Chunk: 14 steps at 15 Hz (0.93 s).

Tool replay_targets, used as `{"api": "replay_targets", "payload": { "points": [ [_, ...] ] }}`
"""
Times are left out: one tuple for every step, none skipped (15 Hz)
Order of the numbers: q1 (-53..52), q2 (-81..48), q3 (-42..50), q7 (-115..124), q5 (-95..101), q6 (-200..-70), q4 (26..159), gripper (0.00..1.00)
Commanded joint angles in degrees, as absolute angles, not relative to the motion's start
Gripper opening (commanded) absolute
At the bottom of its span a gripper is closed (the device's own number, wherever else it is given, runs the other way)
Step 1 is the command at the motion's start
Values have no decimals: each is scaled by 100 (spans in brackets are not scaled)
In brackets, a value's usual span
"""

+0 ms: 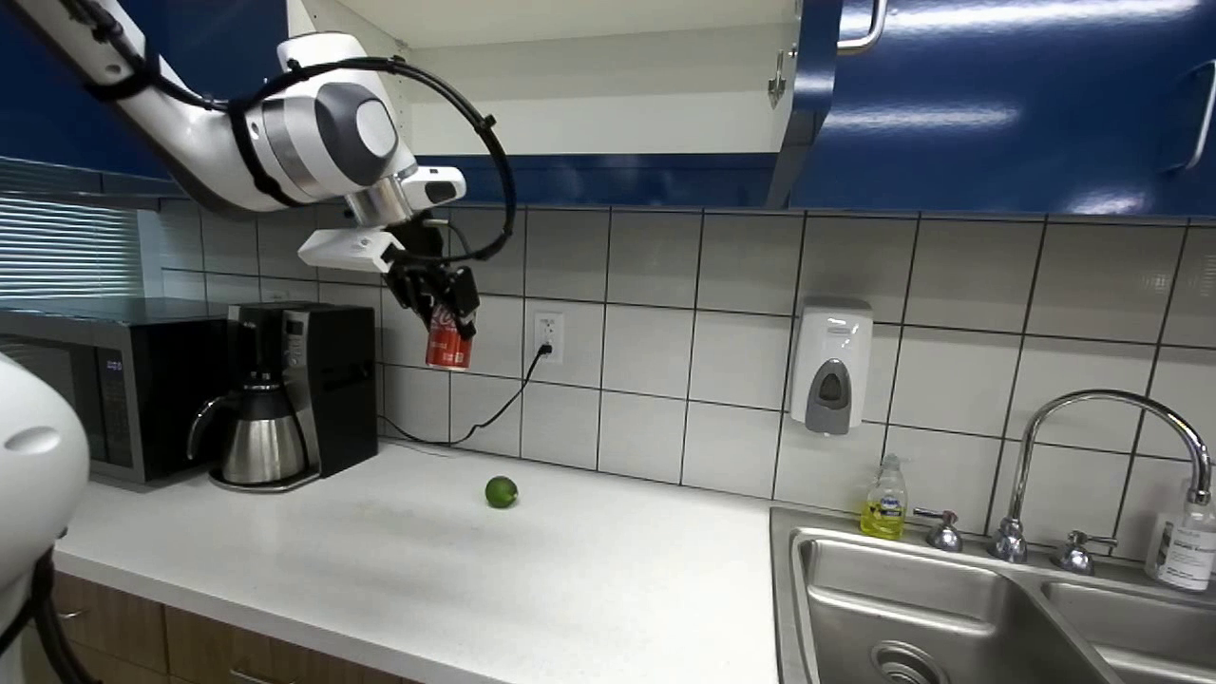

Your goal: Remove the can from the top cupboard

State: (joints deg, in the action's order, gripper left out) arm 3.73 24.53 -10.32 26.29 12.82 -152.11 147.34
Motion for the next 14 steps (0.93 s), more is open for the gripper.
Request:
{"api": "replay_targets", "payload": {
  "points": [
    [658,2214,-1257,2849,1410,-15649,14877,38],
    [690,2146,-1280,2875,1424,-15724,14911,38],
    [715,2092,-1302,2898,1439,-15782,14939,38],
    [740,2050,-1323,2920,1453,-15824,14953,38],
    [761,2001,-1344,2949,1471,-15880,14971,38],
    [785,1953,-1359,2961,1503,-15931,14982,38],
    [808,1902,-1378,2986,1534,-15983,14994,38],
    [836,1852,-1404,3027,1568,-16040,15006,38],
    [871,1791,-1431,3074,1614,-16107,15020,38],
    [906,1733,-1459,3123,1667,-16172,15031,38],
    [950,1663,-1499,3191,1737,-16248,15046,38],
    [975,1605,-1516,3237,1792,-16305,15059,38],
    [1004,1522,-1534,3345,1915,-16398,15077,38],
    [1045,1456,-1565,3426,2001,-16470,15091,38]
  ]
}}
